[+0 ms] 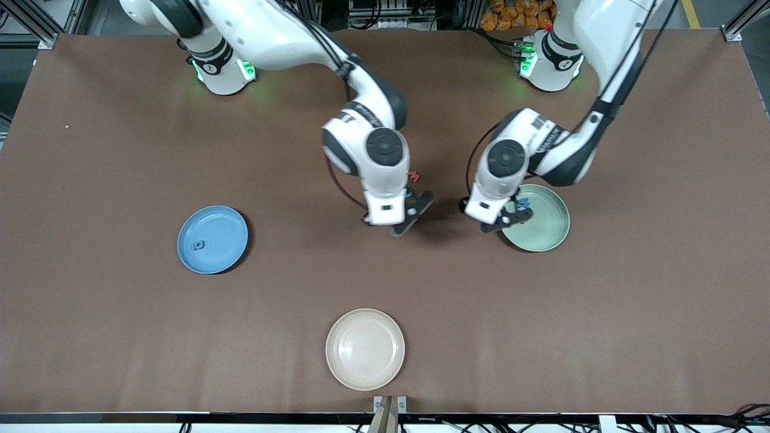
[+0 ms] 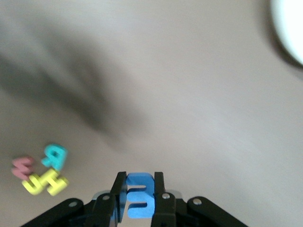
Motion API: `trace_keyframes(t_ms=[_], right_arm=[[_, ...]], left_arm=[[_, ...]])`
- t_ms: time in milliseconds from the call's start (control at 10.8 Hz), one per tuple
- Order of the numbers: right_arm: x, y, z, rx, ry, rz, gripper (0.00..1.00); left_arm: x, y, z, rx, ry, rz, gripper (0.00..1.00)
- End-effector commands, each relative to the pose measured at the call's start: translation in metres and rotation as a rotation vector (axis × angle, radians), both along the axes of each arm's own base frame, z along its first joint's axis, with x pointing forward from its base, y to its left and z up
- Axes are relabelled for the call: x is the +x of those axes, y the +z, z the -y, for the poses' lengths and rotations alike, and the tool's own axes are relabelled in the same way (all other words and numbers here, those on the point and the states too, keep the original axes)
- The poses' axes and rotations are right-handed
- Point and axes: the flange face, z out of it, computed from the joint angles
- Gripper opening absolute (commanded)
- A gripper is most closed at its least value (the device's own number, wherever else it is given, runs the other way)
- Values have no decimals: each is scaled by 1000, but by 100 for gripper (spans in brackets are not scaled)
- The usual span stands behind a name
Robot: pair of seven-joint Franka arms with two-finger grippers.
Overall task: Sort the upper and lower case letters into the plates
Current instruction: 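Carry the m to the blue plate while the left gripper reaches letters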
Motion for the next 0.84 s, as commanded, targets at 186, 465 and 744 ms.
trace_keyframes(t_ms=[186, 465, 744], right_arm=[[17, 45, 204, -84, -274, -148, 0], [39, 21, 324, -124, -468, -257, 0], [37, -33, 391, -128, -575, -307, 0]], left_arm=[[-34, -15, 66, -41, 95, 15, 100], [-64, -38, 93, -70, 197, 7, 100], [-93, -60, 110, -73, 243, -6, 100]])
